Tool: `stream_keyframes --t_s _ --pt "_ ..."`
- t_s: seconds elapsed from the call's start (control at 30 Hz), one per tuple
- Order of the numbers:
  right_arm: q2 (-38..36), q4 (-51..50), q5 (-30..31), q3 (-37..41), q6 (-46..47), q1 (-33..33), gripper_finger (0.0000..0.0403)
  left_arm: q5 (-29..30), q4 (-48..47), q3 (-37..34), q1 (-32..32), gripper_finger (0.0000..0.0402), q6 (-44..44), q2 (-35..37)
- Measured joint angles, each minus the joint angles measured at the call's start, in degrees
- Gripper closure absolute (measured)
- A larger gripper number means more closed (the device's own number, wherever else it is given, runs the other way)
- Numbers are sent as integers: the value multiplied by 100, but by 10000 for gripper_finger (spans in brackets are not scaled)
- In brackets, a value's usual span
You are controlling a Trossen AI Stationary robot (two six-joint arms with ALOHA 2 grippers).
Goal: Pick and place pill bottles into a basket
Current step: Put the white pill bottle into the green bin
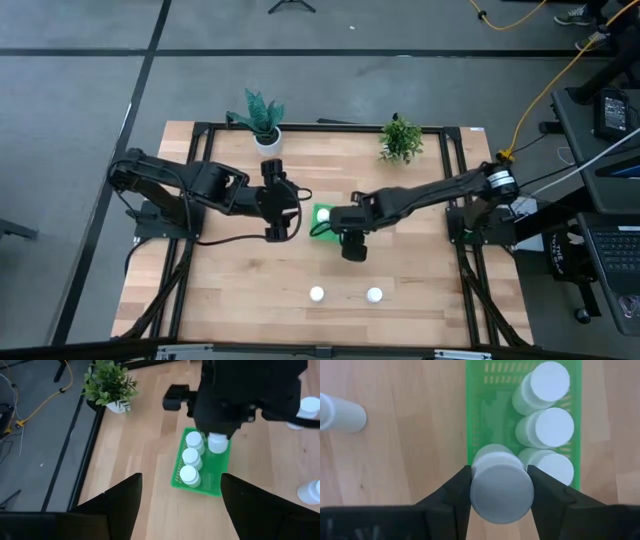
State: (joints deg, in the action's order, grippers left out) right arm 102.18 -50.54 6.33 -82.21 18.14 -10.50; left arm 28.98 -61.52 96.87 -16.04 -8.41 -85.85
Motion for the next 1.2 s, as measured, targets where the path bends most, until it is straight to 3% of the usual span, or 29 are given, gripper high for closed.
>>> stream_keyframes --t_s 1.2 --pt "514 124 -39 65 -233 158 247 95 -14 1 -242 146 -162 18"
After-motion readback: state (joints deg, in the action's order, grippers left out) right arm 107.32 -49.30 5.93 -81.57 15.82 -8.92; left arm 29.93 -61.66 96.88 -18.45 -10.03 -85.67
